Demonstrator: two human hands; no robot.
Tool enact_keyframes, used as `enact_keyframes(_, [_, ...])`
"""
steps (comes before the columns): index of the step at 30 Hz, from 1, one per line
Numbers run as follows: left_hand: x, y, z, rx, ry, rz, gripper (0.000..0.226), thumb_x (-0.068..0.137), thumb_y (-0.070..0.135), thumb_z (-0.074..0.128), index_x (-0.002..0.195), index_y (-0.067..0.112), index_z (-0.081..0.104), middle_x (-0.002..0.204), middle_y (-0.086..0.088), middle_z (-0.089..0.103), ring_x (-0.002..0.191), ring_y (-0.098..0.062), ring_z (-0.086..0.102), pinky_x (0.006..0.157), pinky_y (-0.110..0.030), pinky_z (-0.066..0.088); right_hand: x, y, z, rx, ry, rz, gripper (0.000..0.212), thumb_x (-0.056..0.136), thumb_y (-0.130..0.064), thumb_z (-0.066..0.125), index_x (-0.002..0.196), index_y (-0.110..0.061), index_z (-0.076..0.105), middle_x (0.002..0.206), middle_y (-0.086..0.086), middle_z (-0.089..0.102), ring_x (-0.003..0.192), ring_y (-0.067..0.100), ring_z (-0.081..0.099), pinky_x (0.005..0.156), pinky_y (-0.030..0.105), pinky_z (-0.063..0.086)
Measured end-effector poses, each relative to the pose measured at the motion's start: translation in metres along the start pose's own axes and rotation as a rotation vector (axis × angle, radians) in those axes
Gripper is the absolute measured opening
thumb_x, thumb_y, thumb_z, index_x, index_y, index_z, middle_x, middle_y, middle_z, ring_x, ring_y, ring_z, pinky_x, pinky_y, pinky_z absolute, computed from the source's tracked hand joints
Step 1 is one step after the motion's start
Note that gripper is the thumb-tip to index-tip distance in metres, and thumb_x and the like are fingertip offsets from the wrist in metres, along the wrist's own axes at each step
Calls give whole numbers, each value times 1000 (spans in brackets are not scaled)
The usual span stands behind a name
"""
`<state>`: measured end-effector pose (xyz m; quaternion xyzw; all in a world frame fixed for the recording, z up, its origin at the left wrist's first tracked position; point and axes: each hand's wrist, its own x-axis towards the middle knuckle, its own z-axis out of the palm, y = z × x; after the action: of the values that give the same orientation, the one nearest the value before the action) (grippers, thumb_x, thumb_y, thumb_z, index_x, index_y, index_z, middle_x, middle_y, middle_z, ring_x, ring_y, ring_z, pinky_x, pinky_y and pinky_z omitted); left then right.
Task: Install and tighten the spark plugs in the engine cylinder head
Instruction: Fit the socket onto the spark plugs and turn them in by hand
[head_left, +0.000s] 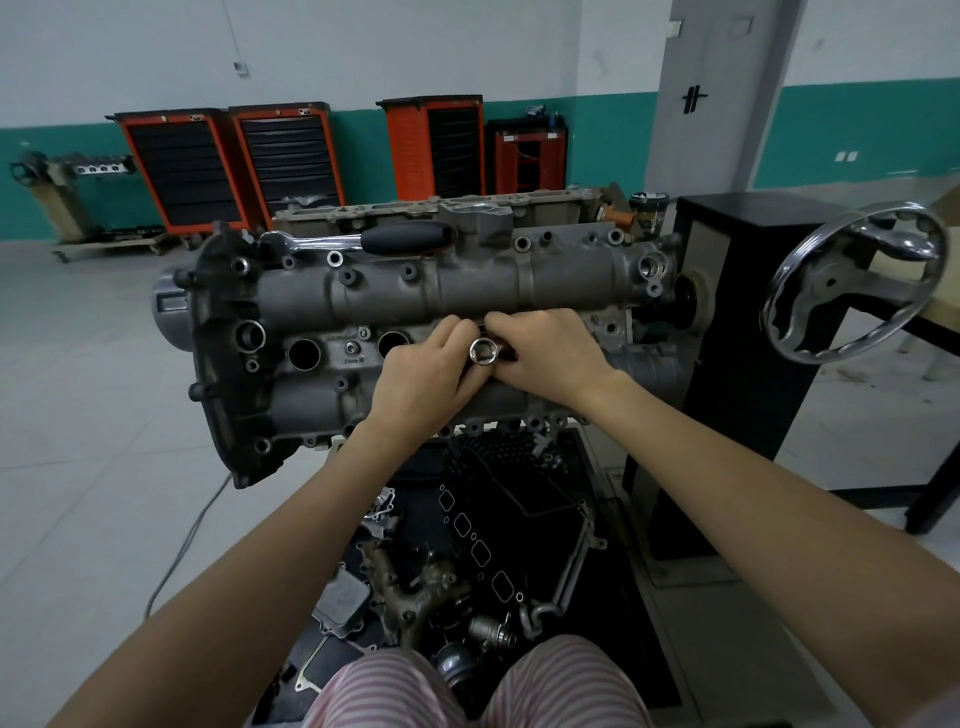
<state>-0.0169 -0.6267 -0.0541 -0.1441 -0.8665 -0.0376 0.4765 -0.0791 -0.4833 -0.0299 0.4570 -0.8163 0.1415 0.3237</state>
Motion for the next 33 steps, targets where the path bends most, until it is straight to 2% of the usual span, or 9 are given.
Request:
enact_keyframes(2, [1,3,-2,-10,-7,-19,33,88,29,45,75,0,55,72,-11,56,40,-28,48,35,-27,31,0,1,2,-22,-16,7,23,78,-29,59,87,-9,55,74,6,66,72,31,62,53,31,33])
enact_keyframes(5, [1,5,-3,-3,-11,-6,35,86,29,43,76,-3,55,71,-13,56,37,-28,47,34,-25,30,0,1,2,-38,-34,-15,25,79,-29,57,92,-8,54,76,7,66,72,32,62,52,31,32])
enact_keyframes(8, [1,4,-2,10,4,12,30,86,29,45,80,0,51,72,-12,56,37,-27,47,33,-25,30,0,2,1,-54,-54,-34,18,83,-24,53,88,-7,58,76,10,67,73,33,61,53,32,31])
enact_keyframes(14, [2,0,3,62,8,3,34,86,35,48,72,3,52,66,-8,54,41,-26,48,38,-23,24,1,3,2,-45,-90,-7,16,84,-22,52,83,-9,60,80,11,67,80,33,61,59,34,34])
enact_keyframes(19, [2,1,1,62,-3,-12,34,88,30,45,71,2,52,66,-10,55,39,-28,49,38,-23,25,0,1,0,-12,-52,15,18,81,-27,56,83,-9,57,76,8,66,76,31,62,57,35,39])
enact_keyframes(22, [3,4,-1,46,-14,-38,35,87,30,43,72,0,52,68,-12,53,37,-29,47,37,-24,25,0,1,0,-13,-36,6,21,78,-29,58,82,-8,56,73,7,66,72,31,62,54,33,36])
enact_keyframes(28, [3,4,-1,48,-9,-27,34,83,31,44,72,-1,53,67,-11,55,38,-28,47,35,-24,27,-1,0,1,-9,-18,-18,14,79,-19,58,74,-6,59,70,11,66,68,34,61,52,33,35])
enact_keyframes(33, [3,2,0,52,1,-12,35,85,35,46,69,4,51,62,-8,55,42,-28,51,37,-24,25,0,-1,0,33,16,-7,13,69,-8,66,60,-3,59,60,13,63,57,34,60,48,33,39])
